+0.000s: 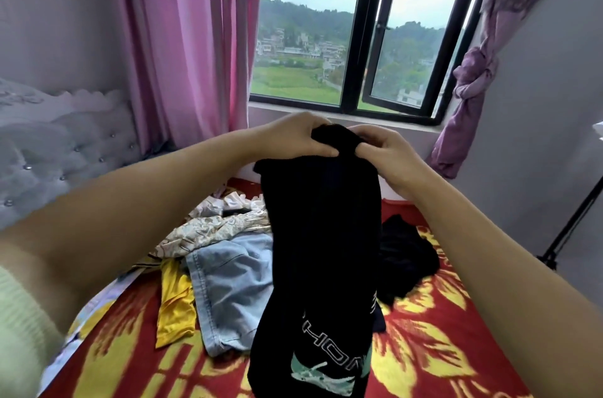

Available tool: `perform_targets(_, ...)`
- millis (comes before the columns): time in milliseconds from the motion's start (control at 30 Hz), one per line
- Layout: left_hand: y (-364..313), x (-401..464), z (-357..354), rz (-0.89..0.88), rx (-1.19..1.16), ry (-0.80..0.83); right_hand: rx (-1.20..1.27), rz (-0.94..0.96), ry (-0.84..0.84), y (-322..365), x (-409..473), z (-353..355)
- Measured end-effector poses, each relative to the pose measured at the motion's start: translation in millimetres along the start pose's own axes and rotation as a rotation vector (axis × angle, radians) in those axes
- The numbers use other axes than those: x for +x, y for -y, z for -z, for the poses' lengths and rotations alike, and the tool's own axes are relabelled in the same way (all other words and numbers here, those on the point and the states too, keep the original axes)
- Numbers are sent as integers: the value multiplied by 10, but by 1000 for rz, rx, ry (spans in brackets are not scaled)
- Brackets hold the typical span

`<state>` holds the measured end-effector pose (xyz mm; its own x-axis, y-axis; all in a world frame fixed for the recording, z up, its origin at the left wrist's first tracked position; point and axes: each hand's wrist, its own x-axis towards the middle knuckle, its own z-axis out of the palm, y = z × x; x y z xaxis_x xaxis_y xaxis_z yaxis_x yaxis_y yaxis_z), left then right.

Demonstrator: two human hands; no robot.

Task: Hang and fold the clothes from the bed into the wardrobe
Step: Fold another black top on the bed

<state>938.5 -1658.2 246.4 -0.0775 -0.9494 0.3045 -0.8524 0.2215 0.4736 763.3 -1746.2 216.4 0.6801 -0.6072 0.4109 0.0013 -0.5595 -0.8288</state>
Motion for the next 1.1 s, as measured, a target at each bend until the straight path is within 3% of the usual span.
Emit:
perform_targets(100,-76,58,67,-6,-52,-3,-27,-3,-23,-185,-157,4)
perform_targets(267,-266,134,299,9,-72,22,-144,-318,237,-834,-601,-150)
perform_targets(367,-246,129,433,42,-42,28,-143,-451,249,-1186,-846,-182)
perform_targets(533,-107,83,583,108,-21,45,-52,-432,229,-1412,-969,-212)
perform_targets(633,-9,68,699,156,38,27,-67,-354,116,-1454,-896,-162)
perform_targets(800,179,98,723,224,116,62,-278,-268,-217,-1597,-803,219)
perform_targets(933,317,307,384,180,163,51,-466,-370,-272,-1727,-805,653)
perform_targets(1100,418,820,-148,96,281,-131,-590,-476,-410,-1722,-817,1209)
